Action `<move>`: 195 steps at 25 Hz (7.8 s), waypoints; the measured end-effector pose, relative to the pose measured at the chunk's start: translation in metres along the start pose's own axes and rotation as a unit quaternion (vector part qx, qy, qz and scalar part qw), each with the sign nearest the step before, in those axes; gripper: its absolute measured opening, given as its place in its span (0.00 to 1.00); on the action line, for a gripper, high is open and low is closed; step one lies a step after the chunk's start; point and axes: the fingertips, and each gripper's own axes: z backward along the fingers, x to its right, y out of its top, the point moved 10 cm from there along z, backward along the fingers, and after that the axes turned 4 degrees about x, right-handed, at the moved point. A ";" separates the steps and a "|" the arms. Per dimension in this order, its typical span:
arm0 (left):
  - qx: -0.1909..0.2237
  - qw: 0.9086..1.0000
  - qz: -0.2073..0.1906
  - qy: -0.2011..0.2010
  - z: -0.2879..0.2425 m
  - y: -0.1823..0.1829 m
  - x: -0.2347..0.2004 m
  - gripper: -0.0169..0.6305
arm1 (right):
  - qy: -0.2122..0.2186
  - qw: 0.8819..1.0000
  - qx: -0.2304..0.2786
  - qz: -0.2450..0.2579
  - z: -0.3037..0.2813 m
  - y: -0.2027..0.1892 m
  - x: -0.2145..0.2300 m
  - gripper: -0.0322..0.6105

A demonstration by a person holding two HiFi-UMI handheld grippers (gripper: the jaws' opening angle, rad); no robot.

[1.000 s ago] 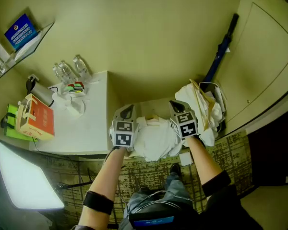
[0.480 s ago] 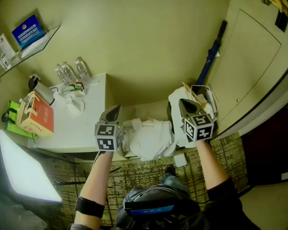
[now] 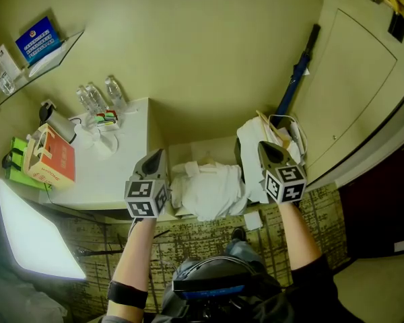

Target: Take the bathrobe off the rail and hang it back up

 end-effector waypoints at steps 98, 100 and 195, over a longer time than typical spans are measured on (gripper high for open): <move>-0.524 0.786 -0.131 -0.301 -0.486 -0.626 -0.072 0.30 | 0.283 0.775 -0.563 0.036 -0.493 -0.624 0.021 0.46; -0.526 0.782 -0.135 -0.308 -0.485 -0.628 -0.070 0.24 | 0.275 0.781 -0.560 0.030 -0.493 -0.626 0.022 0.35; 0.229 0.860 -0.450 0.074 -0.160 0.482 0.053 0.23 | -0.120 0.834 0.269 0.467 -0.119 0.493 -0.028 0.30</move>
